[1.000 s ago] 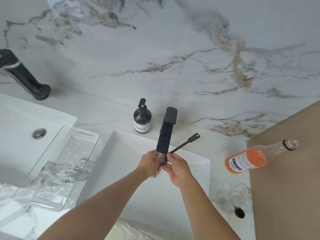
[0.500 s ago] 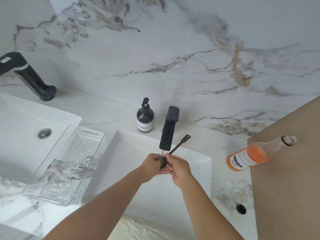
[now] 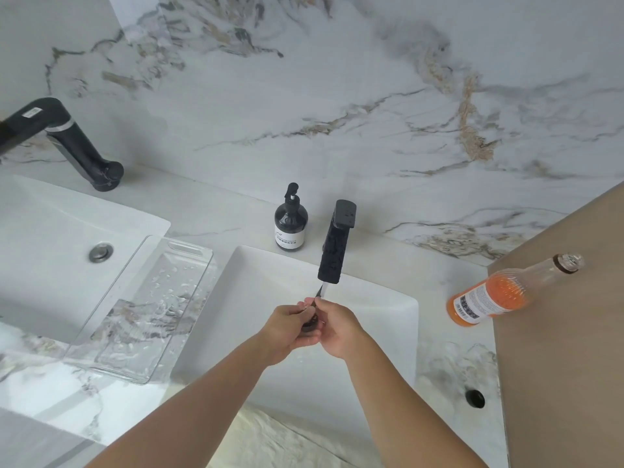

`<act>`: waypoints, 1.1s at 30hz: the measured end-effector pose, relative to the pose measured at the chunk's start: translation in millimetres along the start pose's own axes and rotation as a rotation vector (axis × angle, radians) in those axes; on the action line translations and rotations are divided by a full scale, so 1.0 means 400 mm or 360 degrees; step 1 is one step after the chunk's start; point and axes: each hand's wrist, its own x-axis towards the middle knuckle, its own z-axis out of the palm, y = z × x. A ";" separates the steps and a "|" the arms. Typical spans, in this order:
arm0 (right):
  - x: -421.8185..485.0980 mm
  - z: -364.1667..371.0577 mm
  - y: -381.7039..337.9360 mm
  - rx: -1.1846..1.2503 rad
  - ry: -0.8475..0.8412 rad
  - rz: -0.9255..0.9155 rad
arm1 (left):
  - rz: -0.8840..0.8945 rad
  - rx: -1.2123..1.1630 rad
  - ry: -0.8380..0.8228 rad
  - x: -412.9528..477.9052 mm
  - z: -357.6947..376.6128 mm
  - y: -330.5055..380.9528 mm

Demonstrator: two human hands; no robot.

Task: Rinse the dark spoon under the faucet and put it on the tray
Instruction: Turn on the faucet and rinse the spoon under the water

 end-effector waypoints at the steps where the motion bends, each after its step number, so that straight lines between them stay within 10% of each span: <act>1: 0.001 -0.002 0.001 0.0027 -0.0001 0.0010 | -0.0005 0.0058 0.0022 -0.008 0.000 -0.001; 33: 0.030 -0.056 -0.108 0.0087 0.0082 -0.0417 | 0.0052 0.0394 0.0271 -0.122 -0.090 -0.111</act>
